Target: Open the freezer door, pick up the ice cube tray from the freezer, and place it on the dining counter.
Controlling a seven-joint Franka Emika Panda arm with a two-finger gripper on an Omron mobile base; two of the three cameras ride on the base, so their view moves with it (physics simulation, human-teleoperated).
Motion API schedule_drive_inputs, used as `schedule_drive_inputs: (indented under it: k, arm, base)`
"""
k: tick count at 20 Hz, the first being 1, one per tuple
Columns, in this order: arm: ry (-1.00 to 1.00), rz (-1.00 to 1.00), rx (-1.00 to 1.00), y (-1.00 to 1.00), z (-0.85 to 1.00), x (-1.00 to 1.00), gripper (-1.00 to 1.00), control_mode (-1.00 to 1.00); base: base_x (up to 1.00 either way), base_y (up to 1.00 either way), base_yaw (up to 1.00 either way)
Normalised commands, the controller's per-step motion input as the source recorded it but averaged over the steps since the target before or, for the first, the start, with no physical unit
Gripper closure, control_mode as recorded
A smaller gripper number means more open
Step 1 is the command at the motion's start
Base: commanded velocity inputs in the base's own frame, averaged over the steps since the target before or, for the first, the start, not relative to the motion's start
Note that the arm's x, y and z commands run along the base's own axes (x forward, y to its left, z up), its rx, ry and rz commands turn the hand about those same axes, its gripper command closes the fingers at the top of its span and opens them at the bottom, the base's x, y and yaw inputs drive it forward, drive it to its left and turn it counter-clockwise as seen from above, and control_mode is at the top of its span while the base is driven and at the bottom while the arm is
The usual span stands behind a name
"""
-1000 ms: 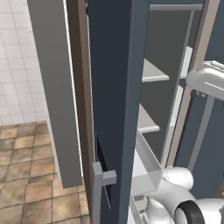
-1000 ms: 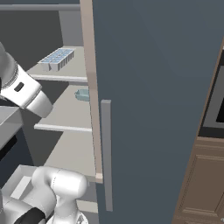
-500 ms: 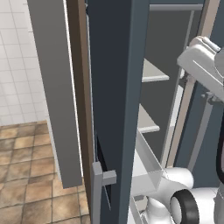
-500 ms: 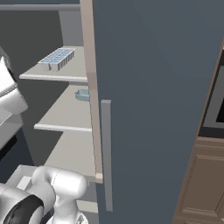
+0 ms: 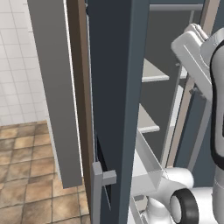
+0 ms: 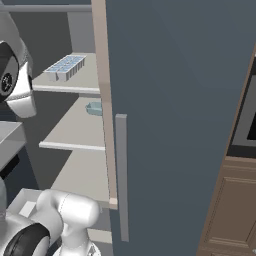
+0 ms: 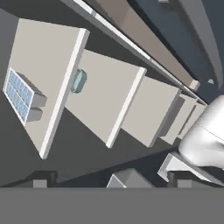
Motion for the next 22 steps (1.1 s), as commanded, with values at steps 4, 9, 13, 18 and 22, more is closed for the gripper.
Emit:
schedule_drive_inputs:
  k: [4,9,13,18,22]
  arm:
    - [0.0,0.0,0.1,0.02,0.0,0.74,-1.0,-1.0]
    - [0.0,0.0,0.01,0.3,-0.09,0.55,-1.0,-1.0]
    - [0.0,-0.01,0.03,0.22,-0.16,0.57,-1.0,-1.0]
    - [0.0,0.0,0.04,0.13,-0.21,0.58,-1.0,-1.0]
    - [0.0,0.0,0.04,0.13,-0.13,0.66,-1.0,-1.0]
  base:
    - [0.0,0.0,0.0]
    - [0.0,0.0,0.0]
    - [0.0,0.0,0.0]
    - [0.0,0.0,0.0]
    - [0.0,0.0,0.0]
